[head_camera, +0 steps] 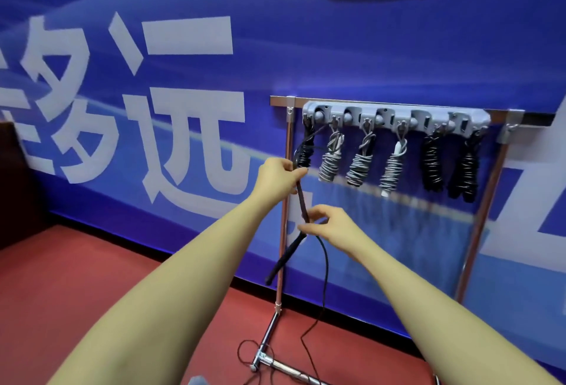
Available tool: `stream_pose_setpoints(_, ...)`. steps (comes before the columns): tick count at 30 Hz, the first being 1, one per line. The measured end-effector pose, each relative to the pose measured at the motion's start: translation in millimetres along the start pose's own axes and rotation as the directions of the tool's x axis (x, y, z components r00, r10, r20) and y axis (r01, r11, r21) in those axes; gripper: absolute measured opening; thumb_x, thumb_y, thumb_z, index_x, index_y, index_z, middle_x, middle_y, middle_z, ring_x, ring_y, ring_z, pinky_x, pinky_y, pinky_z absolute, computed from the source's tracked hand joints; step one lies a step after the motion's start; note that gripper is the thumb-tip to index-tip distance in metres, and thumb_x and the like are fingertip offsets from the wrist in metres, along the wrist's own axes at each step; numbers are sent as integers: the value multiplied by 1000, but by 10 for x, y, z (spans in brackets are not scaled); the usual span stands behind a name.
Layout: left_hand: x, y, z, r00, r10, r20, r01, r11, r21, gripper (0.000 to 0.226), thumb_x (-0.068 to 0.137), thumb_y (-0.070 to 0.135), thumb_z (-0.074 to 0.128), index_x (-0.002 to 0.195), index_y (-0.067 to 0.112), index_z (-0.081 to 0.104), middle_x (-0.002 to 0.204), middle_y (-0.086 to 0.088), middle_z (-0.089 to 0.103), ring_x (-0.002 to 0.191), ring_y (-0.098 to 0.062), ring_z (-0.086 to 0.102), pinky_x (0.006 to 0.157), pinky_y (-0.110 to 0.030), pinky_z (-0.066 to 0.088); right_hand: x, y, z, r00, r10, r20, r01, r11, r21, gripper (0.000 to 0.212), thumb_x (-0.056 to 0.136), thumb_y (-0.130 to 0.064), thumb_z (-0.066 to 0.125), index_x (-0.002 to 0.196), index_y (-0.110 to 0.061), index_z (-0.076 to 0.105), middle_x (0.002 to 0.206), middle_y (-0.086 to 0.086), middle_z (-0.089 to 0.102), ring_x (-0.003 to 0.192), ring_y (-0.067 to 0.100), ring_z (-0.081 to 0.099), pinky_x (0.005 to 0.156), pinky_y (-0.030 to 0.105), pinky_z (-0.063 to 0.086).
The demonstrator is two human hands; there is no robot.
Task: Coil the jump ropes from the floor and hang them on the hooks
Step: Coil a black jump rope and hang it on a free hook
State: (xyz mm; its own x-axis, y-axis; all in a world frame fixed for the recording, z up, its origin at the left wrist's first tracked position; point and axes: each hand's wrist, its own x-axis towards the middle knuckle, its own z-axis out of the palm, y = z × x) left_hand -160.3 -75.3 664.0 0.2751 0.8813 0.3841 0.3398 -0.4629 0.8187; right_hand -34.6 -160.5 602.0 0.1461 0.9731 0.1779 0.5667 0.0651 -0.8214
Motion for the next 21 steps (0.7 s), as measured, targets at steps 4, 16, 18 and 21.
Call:
stream_pose_setpoints(4,24,115,-17,998,48,-30,-49,998,-32,42,84,24,70,57,7,43,51,-5,48,41,-4,51,61,-27,57,88,30,47,994,-51,-94,38,990,-137,13,85,-21,69,92,-10,70,90,4,69,81,15,57,68,21,45)
stream_pose_setpoints(16,130,-188,-98,999,-19,-46,14,993,-121,46,98,44,32,87,1,44,64,-11,51,61,-23,50,69,-51,54,283,-96,-30,986,-165,-24,156,963,-219,25,95,-21,55,82,-8,71,74,6,68,62,9,54,61,21,44)
stream_pose_setpoints(18,156,-203,-121,996,-32,-82,23,994,-111,50,99,44,31,91,-3,48,64,-9,43,62,-25,44,59,-45,54,308,-90,-30,983,-173,-54,158,965,-207,27,95,-20,54,78,-7,69,72,1,68,61,9,56,60,19,44)
stream_pose_setpoints(21,151,-221,-136,992,-91,-90,84,994,-74,45,102,43,29,111,5,50,68,-3,43,61,-22,42,53,-31,39,356,-74,-72,976,-102,-193,96,995,-40,21,93,-14,52,80,-4,65,71,6,69,57,11,55,56,23,45)
